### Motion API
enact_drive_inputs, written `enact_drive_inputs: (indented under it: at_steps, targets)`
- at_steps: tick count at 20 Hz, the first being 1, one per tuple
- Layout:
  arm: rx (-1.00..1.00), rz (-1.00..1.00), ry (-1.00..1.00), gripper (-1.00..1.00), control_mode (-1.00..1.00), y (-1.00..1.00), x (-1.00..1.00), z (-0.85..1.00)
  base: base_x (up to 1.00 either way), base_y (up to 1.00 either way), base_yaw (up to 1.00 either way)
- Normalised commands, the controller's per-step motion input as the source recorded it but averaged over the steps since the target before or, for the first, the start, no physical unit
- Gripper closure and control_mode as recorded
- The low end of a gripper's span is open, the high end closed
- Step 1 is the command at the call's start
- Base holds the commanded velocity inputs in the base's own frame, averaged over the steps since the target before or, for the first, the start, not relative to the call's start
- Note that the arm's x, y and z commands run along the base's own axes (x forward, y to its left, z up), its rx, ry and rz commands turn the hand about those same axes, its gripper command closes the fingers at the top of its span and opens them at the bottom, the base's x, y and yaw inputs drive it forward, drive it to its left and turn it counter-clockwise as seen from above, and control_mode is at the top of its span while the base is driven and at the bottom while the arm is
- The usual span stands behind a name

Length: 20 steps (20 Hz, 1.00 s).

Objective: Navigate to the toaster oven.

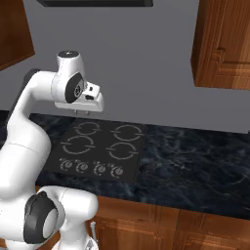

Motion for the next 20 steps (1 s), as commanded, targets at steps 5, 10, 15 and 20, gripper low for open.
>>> enact_drive_inputs:
  at_steps: [5,10,15,20]
  targets:
    - [0.00,0.00,0.00,-1.00,-1.00,-0.03,-0.34,-0.06,0.00,0.00,0.00]
    - [0.00,0.00,0.00,-1.00,-1.00,-0.03,-0.68,-0.32,0.00,0.00,0.00]
    - [0.00,0.01,0.00,-1.00,-1.00,0.00,-0.53,-0.48,0.00,0.00,0.00]
    - [0.00,0.02,0.00,-1.00,1.00,0.00,-0.08,-0.09,-0.42,0.00,0.27]
